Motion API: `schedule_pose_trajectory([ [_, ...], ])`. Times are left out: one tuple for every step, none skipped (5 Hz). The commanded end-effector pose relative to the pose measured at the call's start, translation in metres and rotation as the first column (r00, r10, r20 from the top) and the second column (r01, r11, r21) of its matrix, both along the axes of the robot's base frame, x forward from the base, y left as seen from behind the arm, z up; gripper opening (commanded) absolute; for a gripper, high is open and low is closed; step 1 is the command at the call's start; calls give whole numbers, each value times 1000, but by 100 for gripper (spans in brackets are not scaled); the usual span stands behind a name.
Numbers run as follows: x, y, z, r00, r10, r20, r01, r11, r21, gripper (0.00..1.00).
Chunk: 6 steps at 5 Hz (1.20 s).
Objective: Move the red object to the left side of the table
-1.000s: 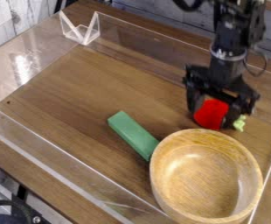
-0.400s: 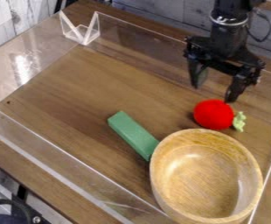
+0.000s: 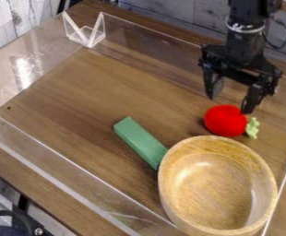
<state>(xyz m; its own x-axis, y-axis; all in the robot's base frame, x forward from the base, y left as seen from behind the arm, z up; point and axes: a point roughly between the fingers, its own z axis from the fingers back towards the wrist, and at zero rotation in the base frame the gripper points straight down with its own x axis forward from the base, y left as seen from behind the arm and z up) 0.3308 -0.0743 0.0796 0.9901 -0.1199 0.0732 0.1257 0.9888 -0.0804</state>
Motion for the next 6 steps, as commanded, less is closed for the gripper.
schedule_pose_trajectory([
  [17, 1, 2, 999, -21, 51, 22, 1000, -19, 100],
  [24, 3, -13, 998, -50, 36, 51, 998, -22, 100],
  [15, 13, -12, 999, -31, 29, 32, 999, -19, 100],
  [13, 15, -26, 999, -41, 22, 41, 999, -18, 0],
  [10, 19, -31, 999, -49, 24, 50, 999, -19, 0],
  [0, 23, -4, 997, -61, 37, 62, 998, -21, 0],
])
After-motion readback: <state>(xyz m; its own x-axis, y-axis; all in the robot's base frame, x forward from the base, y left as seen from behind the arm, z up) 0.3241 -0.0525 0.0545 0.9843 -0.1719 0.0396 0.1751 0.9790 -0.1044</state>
